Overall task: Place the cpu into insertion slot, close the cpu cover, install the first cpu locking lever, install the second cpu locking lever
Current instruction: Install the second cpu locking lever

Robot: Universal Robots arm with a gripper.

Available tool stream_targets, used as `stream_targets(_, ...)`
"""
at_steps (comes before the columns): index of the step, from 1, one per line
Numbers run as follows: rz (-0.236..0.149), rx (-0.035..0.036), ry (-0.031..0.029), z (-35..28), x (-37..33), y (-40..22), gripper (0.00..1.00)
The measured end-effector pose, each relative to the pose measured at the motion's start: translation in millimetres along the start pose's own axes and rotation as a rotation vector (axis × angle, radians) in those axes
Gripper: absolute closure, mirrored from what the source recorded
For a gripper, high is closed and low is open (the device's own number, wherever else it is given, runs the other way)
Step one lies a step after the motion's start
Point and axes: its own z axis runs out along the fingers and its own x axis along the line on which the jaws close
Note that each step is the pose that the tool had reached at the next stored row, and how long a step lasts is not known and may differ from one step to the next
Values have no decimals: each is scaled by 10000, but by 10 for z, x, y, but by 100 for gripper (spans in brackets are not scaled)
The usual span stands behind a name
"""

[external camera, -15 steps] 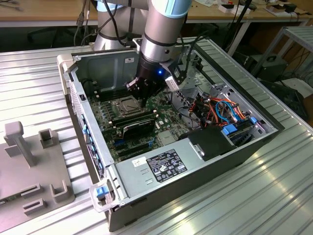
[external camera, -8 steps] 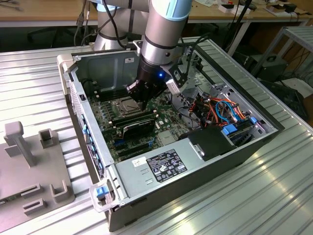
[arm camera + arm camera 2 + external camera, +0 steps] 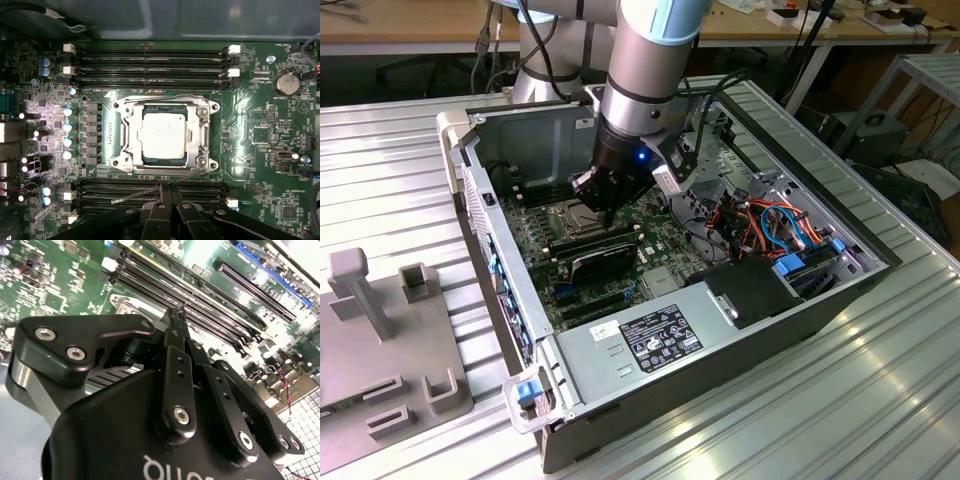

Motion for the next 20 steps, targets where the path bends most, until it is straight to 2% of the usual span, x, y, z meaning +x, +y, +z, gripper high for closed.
stream_targets(2, 1, -1, 0, 27, 74, 1, 89)
stream_targets(6, 1, 0, 1, 65, 159, 2, 89)
stream_targets(9, 1, -1, 0, 116, 264, 4, 89)
stream_targets(13, 0, 0, 1, 152, 359, 9, 89)
stream_targets(20, 1, -1, 0, 168, 432, 44, 89)
